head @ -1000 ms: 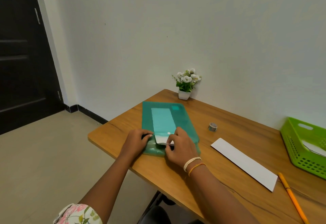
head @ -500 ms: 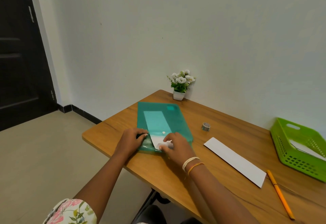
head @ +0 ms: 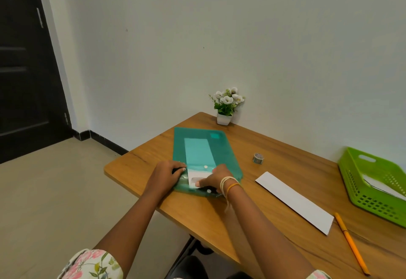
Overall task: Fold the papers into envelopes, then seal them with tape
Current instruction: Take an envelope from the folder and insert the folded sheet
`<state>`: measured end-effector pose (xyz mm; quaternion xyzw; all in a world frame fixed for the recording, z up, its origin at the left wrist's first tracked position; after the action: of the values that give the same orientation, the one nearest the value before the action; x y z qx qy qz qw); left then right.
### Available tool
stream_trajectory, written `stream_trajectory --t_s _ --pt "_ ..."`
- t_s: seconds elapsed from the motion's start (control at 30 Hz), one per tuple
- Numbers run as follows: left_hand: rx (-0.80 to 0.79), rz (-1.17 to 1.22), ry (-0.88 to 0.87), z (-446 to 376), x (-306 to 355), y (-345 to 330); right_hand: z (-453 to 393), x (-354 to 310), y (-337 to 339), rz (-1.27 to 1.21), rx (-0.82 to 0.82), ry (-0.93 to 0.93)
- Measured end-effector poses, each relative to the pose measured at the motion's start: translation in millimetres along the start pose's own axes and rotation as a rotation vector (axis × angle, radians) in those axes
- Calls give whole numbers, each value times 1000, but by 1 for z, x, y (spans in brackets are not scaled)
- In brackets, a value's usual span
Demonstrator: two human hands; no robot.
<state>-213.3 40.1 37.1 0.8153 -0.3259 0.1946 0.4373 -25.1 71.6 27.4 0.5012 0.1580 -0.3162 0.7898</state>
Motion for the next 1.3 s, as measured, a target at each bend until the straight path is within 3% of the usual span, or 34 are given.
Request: stream_trajectory --t_s 0.2,0.37,0.6,0.77,0.9,1.1,1.3 --pt "-16 4 3 -1 -1 -1 16 10 -4 -479 -346 -24" --pt "-66 -26 33 -1 1 -2 53 14 22 -512 -597 -18" --pt "-69 46 76 4 0 -1 114 -13 112 -532 -567 230" --pt "-54 148 121 9 2 -1 145 -35 172 -669 -430 448" --pt "-90 59 143 8 2 -3 144 -38 191 -757 -335 511" --pt "-42 25 97 3 5 2 101 -5 161 -722 -294 375" --pt "-20 -289 135 3 -5 2 42 69 95 -578 -216 61"
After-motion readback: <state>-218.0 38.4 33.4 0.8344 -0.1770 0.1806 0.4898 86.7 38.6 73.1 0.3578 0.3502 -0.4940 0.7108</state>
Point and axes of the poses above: each hand's wrist, its own z-axis away from the middle knuckle, its own y-axis out of the back of the hand, x = y × z, the point moved 9 cm from there along -z, towards the middle knuckle, and after that the axes turned 10 degrees about -y, right-handed, at the moved point
